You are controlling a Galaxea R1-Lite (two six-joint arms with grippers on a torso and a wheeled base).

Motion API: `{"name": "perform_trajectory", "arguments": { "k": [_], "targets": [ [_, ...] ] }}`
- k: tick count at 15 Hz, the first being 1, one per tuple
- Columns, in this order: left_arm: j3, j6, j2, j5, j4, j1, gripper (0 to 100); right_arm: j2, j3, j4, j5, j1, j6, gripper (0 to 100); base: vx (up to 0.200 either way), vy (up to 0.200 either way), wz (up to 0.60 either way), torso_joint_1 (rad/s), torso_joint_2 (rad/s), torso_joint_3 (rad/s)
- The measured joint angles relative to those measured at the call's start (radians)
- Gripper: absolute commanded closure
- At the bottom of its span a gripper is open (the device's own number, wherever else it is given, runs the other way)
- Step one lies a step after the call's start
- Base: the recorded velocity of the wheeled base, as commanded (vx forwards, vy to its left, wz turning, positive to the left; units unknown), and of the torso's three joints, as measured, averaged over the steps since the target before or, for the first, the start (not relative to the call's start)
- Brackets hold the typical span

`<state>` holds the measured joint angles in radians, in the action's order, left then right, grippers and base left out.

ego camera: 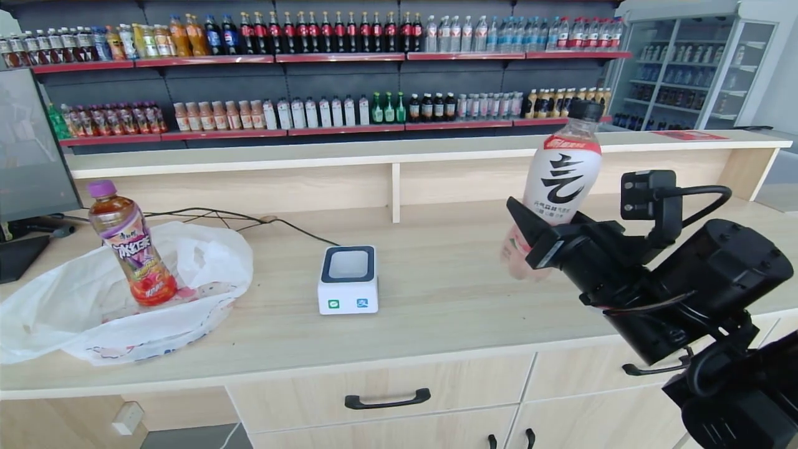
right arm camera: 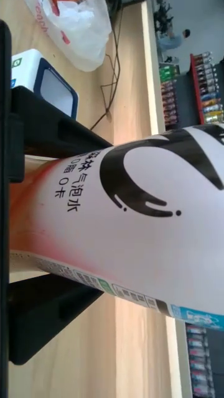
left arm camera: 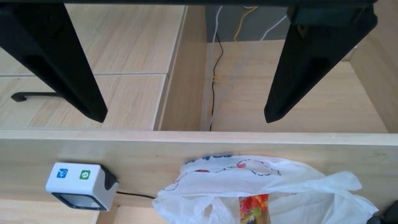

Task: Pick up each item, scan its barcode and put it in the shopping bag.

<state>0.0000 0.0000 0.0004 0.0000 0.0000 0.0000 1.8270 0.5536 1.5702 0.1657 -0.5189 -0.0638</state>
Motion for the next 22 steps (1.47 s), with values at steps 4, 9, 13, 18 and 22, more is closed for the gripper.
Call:
{"name": "perform_trajectory", "arguments": {
  "k": [4, 9, 13, 18, 22],
  "targets": [
    [0.000, 0.000, 0.000, 0.000, 0.000, 0.000, 0, 0.017, -0.009, -0.001, 0.001, 0.006, 0.021, 100, 0.000, 0.000, 0.00, 0.000, 0.00, 0.000],
    [0.000, -0.001, 0.000, 0.000, 0.000, 0.000, 0, 0.045, 0.014, -0.001, 0.001, 0.004, 0.022, 100, 0.000, 0.080, 0.00, -0.001, 0.00, 0.001],
    [0.000, -0.003, 0.000, 0.000, 0.000, 0.001, 0, 0.076, 0.028, 0.005, 0.002, 0.006, 0.023, 100, 0.000, 0.200, 0.00, -0.004, 0.00, 0.002],
    [0.000, -0.002, 0.000, 0.001, 0.000, 0.000, 0, 0.077, 0.021, 0.000, 0.001, 0.005, 0.024, 100, 0.000, 0.200, 0.00, 0.004, 0.00, 0.003],
    [0.000, -0.003, 0.000, 0.001, 0.000, 0.000, 0, 0.072, 0.023, 0.000, 0.001, 0.003, 0.024, 100, 0.000, 0.200, 0.00, 0.001, 0.00, 0.004]
  ]
}}
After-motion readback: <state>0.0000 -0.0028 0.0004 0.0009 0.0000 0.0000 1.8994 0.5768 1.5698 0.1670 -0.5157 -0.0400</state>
